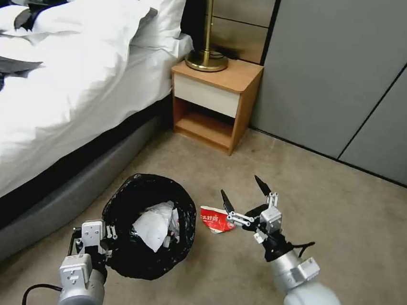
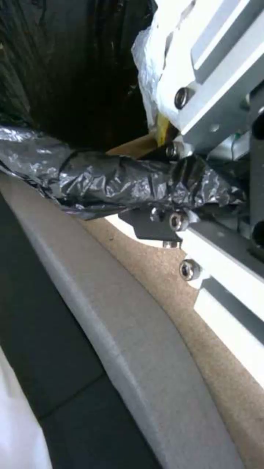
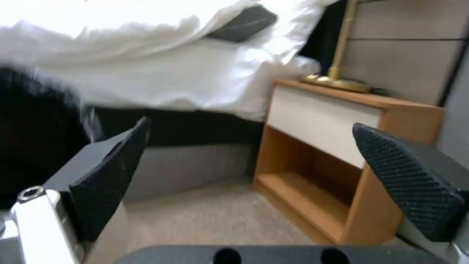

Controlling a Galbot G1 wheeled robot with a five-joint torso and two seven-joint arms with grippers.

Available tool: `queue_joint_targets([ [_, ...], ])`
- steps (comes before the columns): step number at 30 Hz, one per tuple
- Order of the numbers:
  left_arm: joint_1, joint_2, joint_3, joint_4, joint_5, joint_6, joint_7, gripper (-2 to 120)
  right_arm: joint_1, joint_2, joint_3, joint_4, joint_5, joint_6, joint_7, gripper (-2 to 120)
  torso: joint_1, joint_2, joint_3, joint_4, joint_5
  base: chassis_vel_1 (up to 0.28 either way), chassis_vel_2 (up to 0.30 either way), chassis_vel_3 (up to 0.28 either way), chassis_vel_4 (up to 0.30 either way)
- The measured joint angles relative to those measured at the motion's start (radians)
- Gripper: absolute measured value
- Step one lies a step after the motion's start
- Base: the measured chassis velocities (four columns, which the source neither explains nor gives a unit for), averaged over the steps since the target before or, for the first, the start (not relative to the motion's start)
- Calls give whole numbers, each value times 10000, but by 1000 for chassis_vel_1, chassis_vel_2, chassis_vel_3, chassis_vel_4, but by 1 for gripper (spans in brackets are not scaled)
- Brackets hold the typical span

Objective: Pick up the trash bin, then pick up the garbage from the floor and place it into the trash bin.

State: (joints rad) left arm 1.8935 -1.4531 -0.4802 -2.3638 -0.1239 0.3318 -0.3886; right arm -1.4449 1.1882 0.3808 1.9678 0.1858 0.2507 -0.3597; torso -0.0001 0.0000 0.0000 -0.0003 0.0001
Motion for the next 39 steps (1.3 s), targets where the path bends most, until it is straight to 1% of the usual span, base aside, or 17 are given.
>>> queue_joint_targets([
  [5,54,-31,-5,-6,41,-6,1,0,795,-485,-231,-900,19,-121,-735,100,1,0,1,2,1,0,0,0,0],
  [7,80,-64,-43,-6,67,-25,2,0,1856,-902,-801,-2297,143,-108,-1510,100,1,0,1,4,-1,0,0,0,0],
  [8,80,-64,-43,-6,67,-25,2,0,1856,-902,-801,-2297,143,-108,-1510,100,1,0,1,4,-1,0,0,0,0],
  [10,40,-116,-63,4,66,-32,2,0,2859,-1024,-1283,-3803,167,-46,-2078,100,1,0,1,4,1,0,0,0,0],
  [11,40,-116,-63,4,66,-32,2,0,2859,-1024,-1283,-3803,167,-46,-2078,100,1,0,1,4,1,0,0,0,0],
  [12,34,-125,-63,16,65,-32,2,0,3148,-1021,-1388,-4267,129,-11,-2292,100,1,0,1,4,1,0,0,0,0],
  [13,17,-144,-69,62,62,-32,8,0,3662,-956,-1535,-5129,-10,125,-2740,100,1,-1,1,3,0,0,0,0,0],
  [15,8,-147,-79,88,59,-31,9,0,3891,-911,-1585,-5507,-97,192,-2952,100,1,0,1,3,1,0,0,0,0],
  [18,-47,-160,-123,210,40,-27,8,0,4709,-719,-1826,-6982,-224,431,-3661,100,1,0,1,3,-2,0,0,0,0],
  [20,-54,-166,-124,226,40,-25,8,0,4822,-673,-1867,-7221,-237,477,-3765,100,1,0,1,2,-1,0,0,0,0],
  [21,-69,-185,-125,265,39,-18,7,0,5063,-571,-1945,-7765,-271,589,-3943,100,2,0,1,3,-2,0,0,0,0],
  [23,-77,-196,-124,289,38,-13,7,0,5206,-479,-1992,-8096,-294,648,-4036,100,1,0,1,1,-3,0,0,0,0],
  [24,-78,-213,-122,317,41,-9,7,0,5452,-287,-2040,-8656,-403,731,-4123,100,1,0,2,2,0,0,0,0,0],
  [28,-74,-218,-122,321,43,-6,6,0,5697,-107,-2062,-9200,-503,839,-4213,100,1,0,1,2,-2,0,0,0,0],
  [30,-40,-222,-152,321,47,-4,6,0,6170,229,-2089,-10067,-618,973,-4400,100,1,0,2,3,-1,0,0,0,0],
  [34,63,-267,-185,296,106,-9,1,0,6796,686,-2028,-11214,-850,1082,-4811,100,1,0,2,5,0,0,0,0,0],
  [39,125,-324,-185,234,174,-24,0,0,7248,1035,-1868,-12159,-1141,1209,-5037,100,2,-1,1,4,0,0,0,0,0],
])
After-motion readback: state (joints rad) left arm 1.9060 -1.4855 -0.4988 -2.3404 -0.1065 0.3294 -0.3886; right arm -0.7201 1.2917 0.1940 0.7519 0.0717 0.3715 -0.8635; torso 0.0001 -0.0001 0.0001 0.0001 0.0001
